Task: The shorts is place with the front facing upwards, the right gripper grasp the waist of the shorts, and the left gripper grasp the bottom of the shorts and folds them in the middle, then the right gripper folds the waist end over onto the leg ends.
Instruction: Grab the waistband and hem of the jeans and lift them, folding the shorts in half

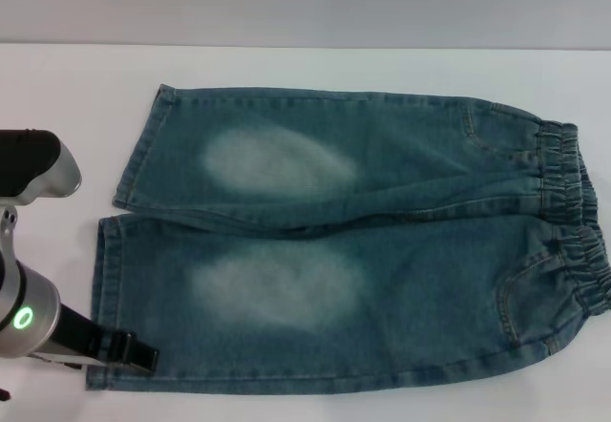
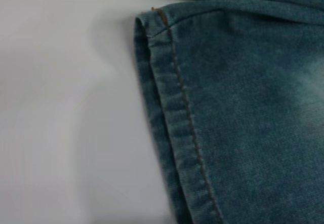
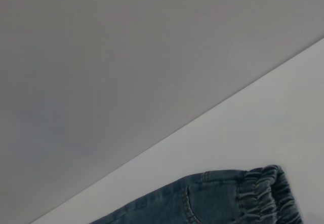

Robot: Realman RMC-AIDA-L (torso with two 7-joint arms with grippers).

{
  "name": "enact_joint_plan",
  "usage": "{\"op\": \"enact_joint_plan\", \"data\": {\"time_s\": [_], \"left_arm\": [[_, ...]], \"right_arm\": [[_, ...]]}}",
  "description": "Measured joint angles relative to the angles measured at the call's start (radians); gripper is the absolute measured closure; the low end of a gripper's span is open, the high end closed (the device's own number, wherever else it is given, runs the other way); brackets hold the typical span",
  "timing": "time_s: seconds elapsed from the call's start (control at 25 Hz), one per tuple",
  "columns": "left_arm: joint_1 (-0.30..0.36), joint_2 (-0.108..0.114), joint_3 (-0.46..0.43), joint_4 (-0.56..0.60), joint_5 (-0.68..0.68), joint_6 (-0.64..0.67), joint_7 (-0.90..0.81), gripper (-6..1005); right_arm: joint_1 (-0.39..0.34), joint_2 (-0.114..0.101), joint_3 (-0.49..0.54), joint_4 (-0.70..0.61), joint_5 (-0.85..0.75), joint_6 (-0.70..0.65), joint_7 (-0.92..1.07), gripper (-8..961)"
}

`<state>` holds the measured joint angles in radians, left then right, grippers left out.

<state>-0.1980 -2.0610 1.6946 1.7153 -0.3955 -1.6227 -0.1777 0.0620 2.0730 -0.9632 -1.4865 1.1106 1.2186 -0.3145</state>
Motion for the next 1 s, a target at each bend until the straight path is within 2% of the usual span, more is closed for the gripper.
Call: {"op": "enact_joint_plan", "data": {"time_s": [0.56,0.8,0.88,1.0], "left_arm": [[-0.055,0.001,0.003,-0.038,-0.008,-0.023,0.001,199],[-0.082,-0.002,0.023,-0.019,0.016,-0.034,-0.005,401],[-0.091,-0.002,0.024,-0.017,0.016,-0.035,-0.005,648],[-0.103,-0.001,0.024,-0.015,0.016,-0.037,-0.002,763]], "right_arm": [[0.002,-0.003,0.028,-0.006,-0.001,0.025,-0.007,258],[0.013,-0.004,0.041,0.001,-0.003,0.027,-0.021,259],[0.016,-0.003,0.040,0.005,-0.003,0.027,-0.024,260],[0.018,-0.003,0.039,0.009,-0.003,0.028,-0.025,260]]}}
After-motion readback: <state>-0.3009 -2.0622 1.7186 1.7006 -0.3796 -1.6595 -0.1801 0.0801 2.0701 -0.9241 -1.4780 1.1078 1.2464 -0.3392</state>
